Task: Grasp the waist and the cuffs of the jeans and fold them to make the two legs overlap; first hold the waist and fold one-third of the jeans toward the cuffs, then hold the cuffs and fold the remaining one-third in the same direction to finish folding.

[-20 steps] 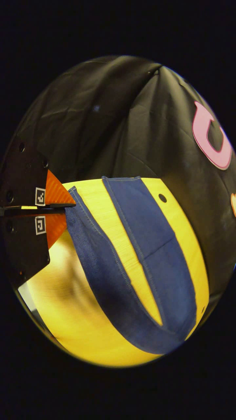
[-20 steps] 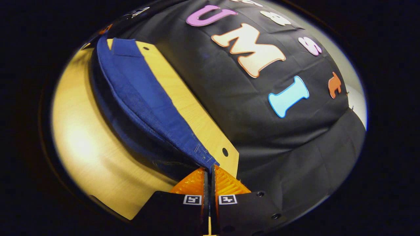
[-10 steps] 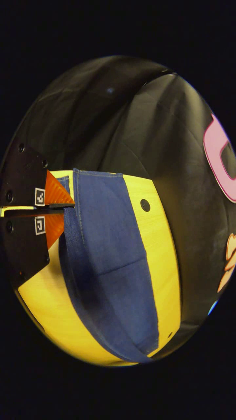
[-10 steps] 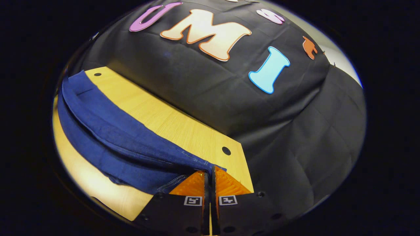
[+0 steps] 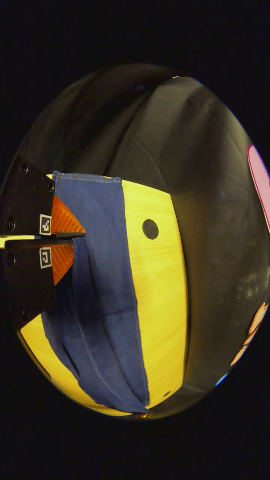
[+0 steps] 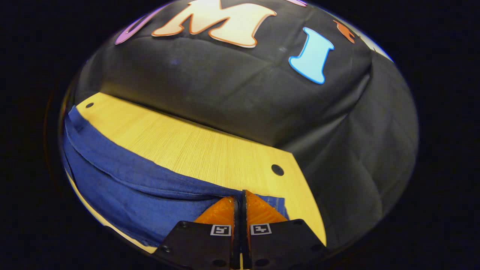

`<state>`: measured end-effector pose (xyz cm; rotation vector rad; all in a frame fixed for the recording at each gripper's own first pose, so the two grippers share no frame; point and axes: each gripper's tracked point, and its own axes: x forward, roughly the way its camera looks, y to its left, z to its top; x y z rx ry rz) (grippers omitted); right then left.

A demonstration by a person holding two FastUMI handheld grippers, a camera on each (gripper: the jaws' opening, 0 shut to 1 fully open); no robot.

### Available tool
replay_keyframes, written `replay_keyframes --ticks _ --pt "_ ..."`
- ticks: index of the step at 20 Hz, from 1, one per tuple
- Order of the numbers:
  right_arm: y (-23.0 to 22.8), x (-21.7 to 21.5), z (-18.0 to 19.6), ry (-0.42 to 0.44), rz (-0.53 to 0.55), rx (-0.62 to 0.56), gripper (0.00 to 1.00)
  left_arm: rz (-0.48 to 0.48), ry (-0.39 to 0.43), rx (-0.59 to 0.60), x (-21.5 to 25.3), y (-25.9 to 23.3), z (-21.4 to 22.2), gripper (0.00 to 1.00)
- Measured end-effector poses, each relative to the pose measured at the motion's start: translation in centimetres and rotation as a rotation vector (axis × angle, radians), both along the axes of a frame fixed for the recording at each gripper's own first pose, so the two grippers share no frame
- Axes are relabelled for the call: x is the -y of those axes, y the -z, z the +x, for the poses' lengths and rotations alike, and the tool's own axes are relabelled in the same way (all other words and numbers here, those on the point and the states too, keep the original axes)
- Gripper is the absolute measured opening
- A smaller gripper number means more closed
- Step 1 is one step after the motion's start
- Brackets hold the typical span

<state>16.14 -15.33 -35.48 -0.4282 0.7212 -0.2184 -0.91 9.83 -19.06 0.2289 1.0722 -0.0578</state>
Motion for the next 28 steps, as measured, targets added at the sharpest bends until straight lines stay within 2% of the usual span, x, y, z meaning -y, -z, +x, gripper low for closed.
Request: replay_keyframes --ticks 3,4,5,8,9,11,15,19,23,24,25,26,27,28 --pt "2.7 0.6 1.2 0.056 0.071 -0.026 0.05 -0.038 -0.077 -0.009 -0.6 2.7 0.8 0.0" --pt "2.7 1.7 1.4 0.081 0.042 -0.016 0.17 -0.045 -0.105 0.009 -0.5 2.9 0.6 0.0" --pt "1.6 2.5 1.2 0.085 0.024 0.002 0.37 -0.071 -0.122 0.034 0.0 2.6 1.0 0.1" --pt "-1.7 4.9 1.3 0.093 -0.007 0.07 1.0 -0.139 -0.19 0.18 1.0 -0.1 2.4 0.77" --pt "-2.4 5.9 0.9 0.103 -0.002 0.092 1.0 -0.168 -0.203 0.24 1.3 -1.1 3.1 0.99" --pt "-3.3 7.9 -0.8 0.14 0.019 0.119 1.0 -0.222 -0.208 0.336 2.2 -3.9 3.8 0.95" --pt "-1.7 13.3 -5.0 0.289 0.093 0.1 1.0 -0.289 -0.167 0.406 4.6 -7.1 2.4 0.96" --pt "1.3 16.9 -8.7 0.467 0.257 0.106 1.0 -0.28 -0.118 0.484 7.1 -11.6 0.2 0.96" --pt "4.7 17.6 -10.1 0.669 0.492 0.098 1.0 -0.278 -0.085 0.505 9.3 -14.0 -3.1 0.96" --pt "5.0 17.3 -10.3 0.713 0.55 0.088 0.95 -0.274 -0.081 0.502 9.6 -14.2 -3.9 0.95" --pt "4.5 17.4 -10.5 0.74 0.579 0.104 0.99 -0.272 -0.081 0.496 9.8 -14.3 -4.5 0.96" --pt "4.1 18.3 -9.6 0.747 0.591 0.133 0.96 -0.27 -0.086 0.493 9.7 -14.5 -5.1 0.96" --pt "4.6 18.3 -10.4 0.755 0.589 0.098 0.9 -0.27 -0.094 0.487 9.7 -14.6 -5.5 0.96" --pt "4.9 18.8 -9.8 0.737 0.579 0.119 0.84 -0.276 -0.107 0.482 9.5 -14.4 -6.0 0.96"
